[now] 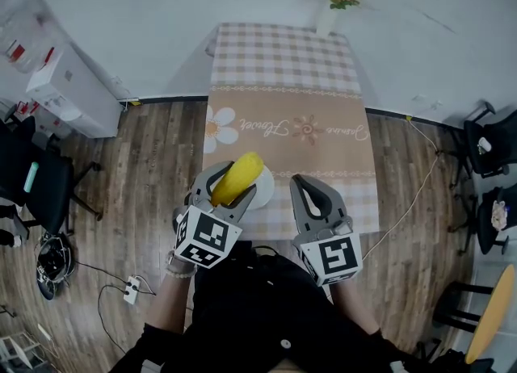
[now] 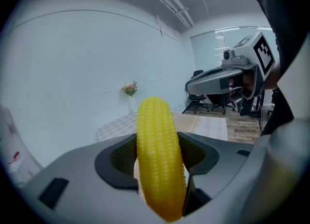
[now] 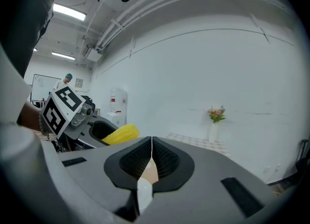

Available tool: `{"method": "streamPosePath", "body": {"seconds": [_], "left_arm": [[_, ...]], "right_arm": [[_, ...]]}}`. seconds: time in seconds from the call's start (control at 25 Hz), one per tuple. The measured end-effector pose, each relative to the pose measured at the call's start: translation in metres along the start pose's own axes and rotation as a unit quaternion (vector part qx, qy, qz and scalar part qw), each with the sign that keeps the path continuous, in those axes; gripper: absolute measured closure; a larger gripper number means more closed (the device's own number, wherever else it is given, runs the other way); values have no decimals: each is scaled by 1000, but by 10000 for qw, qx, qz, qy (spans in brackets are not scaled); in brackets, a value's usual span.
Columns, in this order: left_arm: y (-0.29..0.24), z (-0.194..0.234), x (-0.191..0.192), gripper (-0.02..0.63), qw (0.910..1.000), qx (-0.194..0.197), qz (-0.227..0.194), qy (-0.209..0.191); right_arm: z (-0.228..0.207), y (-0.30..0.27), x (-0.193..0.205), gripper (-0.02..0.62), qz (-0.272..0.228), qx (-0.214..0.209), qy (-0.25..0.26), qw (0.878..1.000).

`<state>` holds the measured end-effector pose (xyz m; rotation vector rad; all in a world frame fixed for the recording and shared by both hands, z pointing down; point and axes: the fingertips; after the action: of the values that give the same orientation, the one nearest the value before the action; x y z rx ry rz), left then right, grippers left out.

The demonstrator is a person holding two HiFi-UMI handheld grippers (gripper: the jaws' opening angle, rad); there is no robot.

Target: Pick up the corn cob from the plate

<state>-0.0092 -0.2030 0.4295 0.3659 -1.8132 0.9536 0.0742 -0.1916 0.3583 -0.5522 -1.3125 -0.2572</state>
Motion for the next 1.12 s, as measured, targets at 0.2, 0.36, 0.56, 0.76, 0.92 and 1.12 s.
{"method": "streamPosePath", "body": {"seconds": [0.2, 0.36, 0.56, 0.76, 0.92, 1.12], "left_arm": [[11, 3, -9, 344, 9999, -114, -110, 16], [19, 3, -15, 344, 9997, -163, -177, 4], [29, 4, -23, 344, 9993, -234, -267, -80], [36, 7, -25, 345, 9990, -314, -306, -66], [40, 9, -24, 344, 9988, -368, -310, -34], [38, 9, -22, 345, 9990, -356, -279, -21]], "right_arm": [[1, 1, -4, 552, -88, -30, 19, 10000], [2, 1, -6, 552, -119, -76, 60, 9999], [5, 0, -8, 552, -35, -109, 92, 9999], [11, -3, -11, 552, -98, -211, 145, 9996], [15, -5, -9, 554, -135, -324, 214, 9992], [16, -7, -11, 552, -134, -335, 243, 9991]]}}
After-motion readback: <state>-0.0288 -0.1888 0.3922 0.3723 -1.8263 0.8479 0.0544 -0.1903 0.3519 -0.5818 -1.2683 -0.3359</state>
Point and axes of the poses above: the fingertips, and each gripper's own axes: y backward along the fingers, z to its left, x out of its underside, and after that the axes turned 2 degrees about y, right-handed
